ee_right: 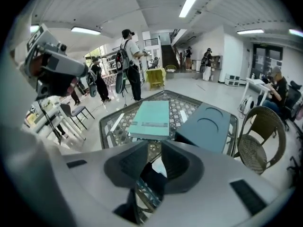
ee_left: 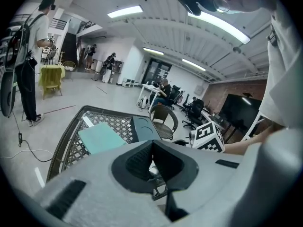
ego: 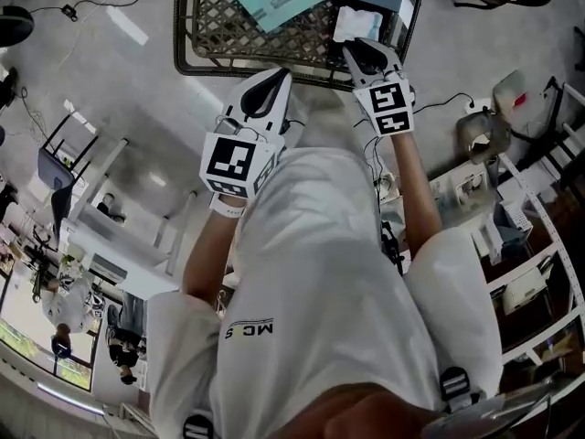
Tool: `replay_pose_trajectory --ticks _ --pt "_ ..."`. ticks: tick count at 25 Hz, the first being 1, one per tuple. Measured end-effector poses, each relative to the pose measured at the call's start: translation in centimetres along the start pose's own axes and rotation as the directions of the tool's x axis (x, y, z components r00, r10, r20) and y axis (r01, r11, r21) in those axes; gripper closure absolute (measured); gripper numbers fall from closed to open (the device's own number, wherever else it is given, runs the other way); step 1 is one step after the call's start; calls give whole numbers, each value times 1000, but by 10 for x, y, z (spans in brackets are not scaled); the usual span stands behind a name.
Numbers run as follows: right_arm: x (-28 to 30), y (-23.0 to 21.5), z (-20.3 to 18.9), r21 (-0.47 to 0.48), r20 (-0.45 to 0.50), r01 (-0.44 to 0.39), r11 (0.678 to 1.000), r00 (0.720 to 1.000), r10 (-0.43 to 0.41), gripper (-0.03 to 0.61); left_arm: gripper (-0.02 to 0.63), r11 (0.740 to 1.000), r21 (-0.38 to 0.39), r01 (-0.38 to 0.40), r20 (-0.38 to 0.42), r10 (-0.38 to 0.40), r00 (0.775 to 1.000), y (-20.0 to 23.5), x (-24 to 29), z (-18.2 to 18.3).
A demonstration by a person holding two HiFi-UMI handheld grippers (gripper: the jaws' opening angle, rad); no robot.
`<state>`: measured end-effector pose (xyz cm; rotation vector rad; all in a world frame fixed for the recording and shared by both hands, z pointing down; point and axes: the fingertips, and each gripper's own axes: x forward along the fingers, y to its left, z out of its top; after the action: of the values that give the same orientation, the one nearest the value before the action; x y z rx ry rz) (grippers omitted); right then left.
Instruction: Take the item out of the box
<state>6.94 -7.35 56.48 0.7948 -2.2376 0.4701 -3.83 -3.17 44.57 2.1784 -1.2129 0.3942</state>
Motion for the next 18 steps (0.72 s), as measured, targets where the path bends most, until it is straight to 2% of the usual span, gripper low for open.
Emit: replay_pose_trajectory --ticks 4,6,10,14,18 --pt "19 -6 -20 -180 -106 10 984 994 -30 465 589 1000 -19 -10 -22 10 1000 11 12 -15" --pt "28 -8 -28 -235 -146 3 972 989 -39 458 589 999 -27 -24 -17 24 1000 17 18 -21" --pt "50 -11 -44 -284 -214 -30 958 976 -33 446 589 998 -48 -32 -26 31 999 24 31 -38" --pt "70 -16 -64 -293 -287 -75 953 958 -13 442 589 998 -64 -22 -50 19 999 29 44 -50" --pt "82 -20 -79 -336 -346 -113 935 938 -11 435 589 998 -69 -1 -70 -4 998 26 53 -61"
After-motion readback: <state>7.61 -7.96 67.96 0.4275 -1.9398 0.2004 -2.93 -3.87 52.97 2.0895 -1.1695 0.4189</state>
